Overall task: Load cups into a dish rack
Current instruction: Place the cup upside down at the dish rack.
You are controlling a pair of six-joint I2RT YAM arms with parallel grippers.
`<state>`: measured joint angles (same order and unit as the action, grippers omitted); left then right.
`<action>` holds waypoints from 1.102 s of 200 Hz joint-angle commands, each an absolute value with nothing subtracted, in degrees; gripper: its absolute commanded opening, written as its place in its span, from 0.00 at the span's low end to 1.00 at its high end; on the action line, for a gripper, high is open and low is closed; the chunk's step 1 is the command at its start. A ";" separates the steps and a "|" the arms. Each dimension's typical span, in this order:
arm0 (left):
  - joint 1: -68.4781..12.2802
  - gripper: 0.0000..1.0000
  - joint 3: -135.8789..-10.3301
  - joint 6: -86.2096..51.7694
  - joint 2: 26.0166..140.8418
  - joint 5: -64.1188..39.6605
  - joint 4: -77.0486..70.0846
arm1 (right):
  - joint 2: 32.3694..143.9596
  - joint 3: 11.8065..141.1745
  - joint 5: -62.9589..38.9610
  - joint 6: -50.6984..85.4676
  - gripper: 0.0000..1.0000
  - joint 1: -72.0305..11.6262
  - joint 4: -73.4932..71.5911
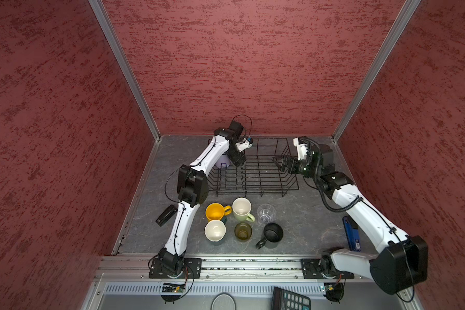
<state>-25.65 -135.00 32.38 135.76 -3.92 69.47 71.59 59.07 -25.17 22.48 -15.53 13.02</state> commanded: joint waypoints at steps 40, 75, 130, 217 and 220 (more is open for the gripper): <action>-25.53 0.80 -136.91 32.05 135.79 -4.81 70.07 | 72.27 58.89 -26.89 23.20 0.98 -14.98 10.70; -25.83 0.84 -136.69 32.51 135.96 -4.10 70.29 | 72.42 58.89 -27.13 23.25 0.98 -14.91 10.54; -26.10 0.89 -136.81 32.66 136.03 -4.04 70.37 | 72.31 58.82 -27.27 23.29 0.98 -14.83 10.63; -26.09 0.96 -136.76 31.67 133.67 -5.70 69.40 | 72.50 59.19 -27.25 23.08 0.95 -14.73 11.33; -26.04 0.97 -136.76 31.47 133.34 -5.91 69.31 | 72.57 59.23 -27.13 22.89 0.94 -14.76 11.54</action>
